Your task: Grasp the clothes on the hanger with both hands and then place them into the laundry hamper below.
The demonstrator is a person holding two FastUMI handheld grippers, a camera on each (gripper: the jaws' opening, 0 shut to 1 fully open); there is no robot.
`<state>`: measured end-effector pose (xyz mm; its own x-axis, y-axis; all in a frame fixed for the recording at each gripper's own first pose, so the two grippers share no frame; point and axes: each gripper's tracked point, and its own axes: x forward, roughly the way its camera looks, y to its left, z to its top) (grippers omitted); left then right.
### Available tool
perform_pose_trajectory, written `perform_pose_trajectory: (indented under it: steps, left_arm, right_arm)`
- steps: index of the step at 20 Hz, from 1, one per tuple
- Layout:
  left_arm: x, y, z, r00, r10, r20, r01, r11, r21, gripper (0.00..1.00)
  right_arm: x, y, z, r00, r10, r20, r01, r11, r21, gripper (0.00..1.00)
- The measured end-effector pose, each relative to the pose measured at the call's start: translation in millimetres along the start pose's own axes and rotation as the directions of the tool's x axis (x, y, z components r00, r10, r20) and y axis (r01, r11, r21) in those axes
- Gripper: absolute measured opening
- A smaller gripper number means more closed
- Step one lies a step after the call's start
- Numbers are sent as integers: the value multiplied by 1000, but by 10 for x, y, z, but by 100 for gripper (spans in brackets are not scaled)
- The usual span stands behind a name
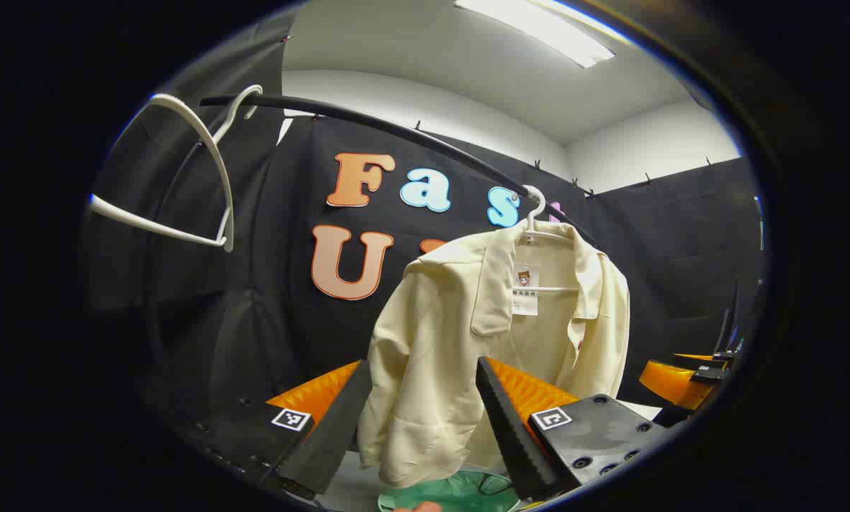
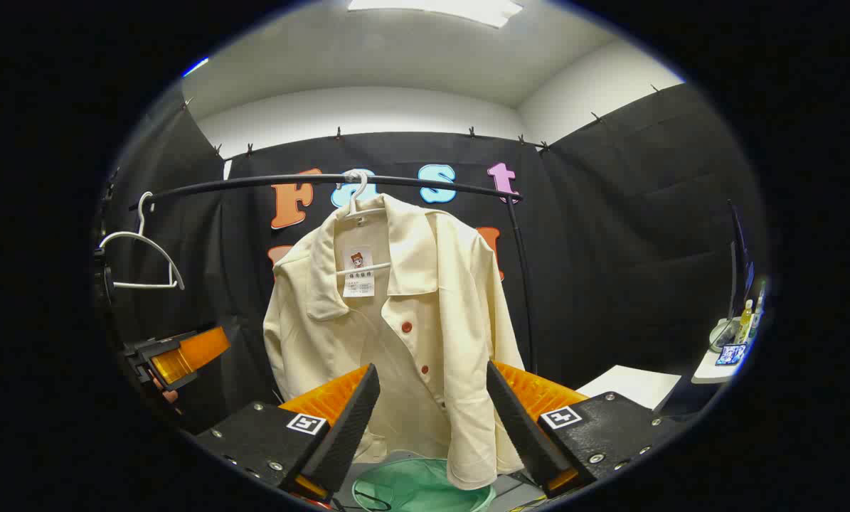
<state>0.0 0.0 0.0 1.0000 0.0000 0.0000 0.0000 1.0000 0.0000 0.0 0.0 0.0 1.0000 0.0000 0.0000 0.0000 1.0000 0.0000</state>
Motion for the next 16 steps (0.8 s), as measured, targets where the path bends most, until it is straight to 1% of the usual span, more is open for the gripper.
perform_pose_trajectory:
  steps: [13, 16]
  left_arm:
    - [-24, 28, -4, 1000, -2, 7, 2, 1000, -8, 96]
    - [-47, 86, -18, 1000, 8, 2, -8, 1000, -4, 97]
  right_arm:
    - [-49, 70, 16, 1000, 10, 7, -10, 1000, -12, 94]
    - [-66, 69, 19, 1000, 6, 8, -6, 1000, -11, 94]
